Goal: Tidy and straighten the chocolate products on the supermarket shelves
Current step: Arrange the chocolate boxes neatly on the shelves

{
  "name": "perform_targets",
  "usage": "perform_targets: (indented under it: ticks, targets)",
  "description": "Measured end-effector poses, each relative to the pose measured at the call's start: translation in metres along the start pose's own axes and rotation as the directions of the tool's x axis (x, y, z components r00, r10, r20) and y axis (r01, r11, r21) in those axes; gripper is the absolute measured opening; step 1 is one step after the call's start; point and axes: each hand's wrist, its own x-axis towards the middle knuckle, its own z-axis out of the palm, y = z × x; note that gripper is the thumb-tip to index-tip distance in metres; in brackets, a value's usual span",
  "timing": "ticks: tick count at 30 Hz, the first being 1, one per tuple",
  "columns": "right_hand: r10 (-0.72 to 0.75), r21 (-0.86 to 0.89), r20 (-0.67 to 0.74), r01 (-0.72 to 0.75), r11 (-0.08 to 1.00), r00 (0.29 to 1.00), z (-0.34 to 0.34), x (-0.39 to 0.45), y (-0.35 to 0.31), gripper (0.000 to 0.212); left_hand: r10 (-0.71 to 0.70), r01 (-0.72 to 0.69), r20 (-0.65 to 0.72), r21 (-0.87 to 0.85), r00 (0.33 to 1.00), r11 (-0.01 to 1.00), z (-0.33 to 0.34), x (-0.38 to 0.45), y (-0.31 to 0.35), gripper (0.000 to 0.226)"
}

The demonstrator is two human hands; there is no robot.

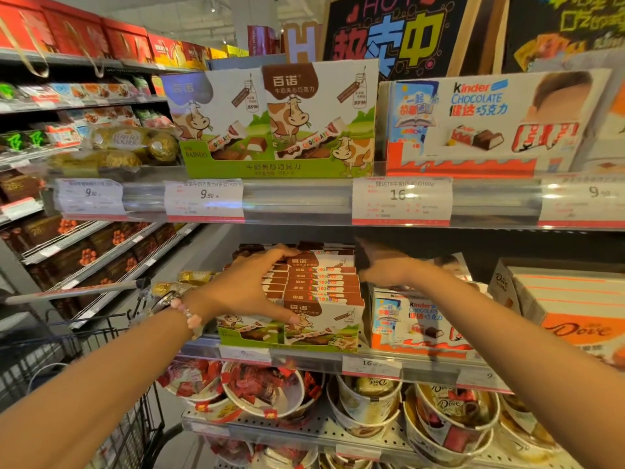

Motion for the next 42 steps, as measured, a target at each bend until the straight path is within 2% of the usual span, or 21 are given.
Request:
perform_targets:
  ticks: [1,5,10,15,17,19,21,22,23,25,28,31,33,38,42]
  targets:
    - [0.002,0.024,0.015,-0.003,1.000,1.000,0.003,0.000,0.002,0.078,-0.002,0.002,0.000,0.016,1.000,1.000,0.000,0.000,-0.001,0.111]
    - [0.022,0.215,-0.106,0.001,0.977,0.994,0.006,-0.003,0.005,0.066,0.016,-0.016,0.002,0.082,1.000,0.997,0.001,0.003,-0.005,0.110]
    - [-0.023,0.186,-0.116,0.045,0.981,0.993,0.008,-0.005,0.006,0.065,0.044,-0.040,-0.022,0.148,0.999,0.988,0.002,0.005,-0.006,0.115]
    - [-0.024,0.349,-0.182,0.088,0.933,0.983,0.002,-0.012,0.013,0.060,0.064,-0.068,0.023,0.226,0.998,0.972,0.000,0.007,-0.004,0.098]
    - [-0.081,0.234,-0.105,0.104,0.967,0.991,-0.001,-0.013,0.014,0.060,0.047,-0.053,0.030,0.236,0.998,0.970,0.000,0.007,-0.003,0.106]
    - [-0.117,0.173,0.044,0.107,0.979,0.992,-0.005,-0.012,0.014,0.062,0.002,-0.009,0.028,0.230,1.000,0.973,-0.001,0.008,-0.003,0.129]
    - [-0.092,0.292,0.163,0.041,0.956,0.982,-0.011,-0.013,0.013,0.059,0.002,-0.011,0.034,0.253,0.999,0.967,0.000,0.009,-0.003,0.138]
    - [-0.076,0.370,0.169,0.008,0.929,0.983,-0.012,-0.012,0.013,0.049,0.010,-0.024,0.050,0.278,0.999,0.960,0.000,0.010,-0.004,0.137]
    - [-0.050,0.418,0.144,-0.015,0.908,0.988,-0.013,-0.011,0.011,0.040,0.012,-0.035,0.076,0.307,0.997,0.951,-0.001,0.011,-0.004,0.134]
    - [0.032,0.358,0.078,-0.058,0.932,0.996,-0.011,-0.008,0.010,0.045,-0.006,-0.036,0.121,0.344,0.993,0.938,-0.001,0.012,-0.004,0.128]
    - [-0.005,0.235,0.027,-0.001,0.972,1.000,-0.003,-0.001,0.008,0.040,-0.002,-0.033,0.105,0.338,0.995,0.941,0.000,0.012,-0.004,0.120]
    - [-0.017,0.268,0.001,0.016,0.963,1.000,-0.002,0.002,0.004,0.030,0.049,-0.070,0.076,0.306,0.996,0.949,0.000,0.012,-0.003,0.104]
    - [-0.013,0.275,-0.005,0.013,0.961,1.000,-0.002,0.002,0.002,0.032,0.068,-0.087,0.073,0.294,0.995,0.952,0.001,0.012,-0.002,0.097]
    - [-0.041,0.252,-0.060,0.055,0.966,0.997,-0.001,0.001,0.001,0.025,0.058,-0.095,0.114,0.355,0.992,0.930,0.001,0.017,-0.005,0.109]
    - [-0.010,0.258,-0.138,0.046,0.965,0.990,0.006,0.004,0.002,0.014,0.088,-0.111,0.098,0.259,0.991,0.960,0.000,0.017,-0.004,0.105]
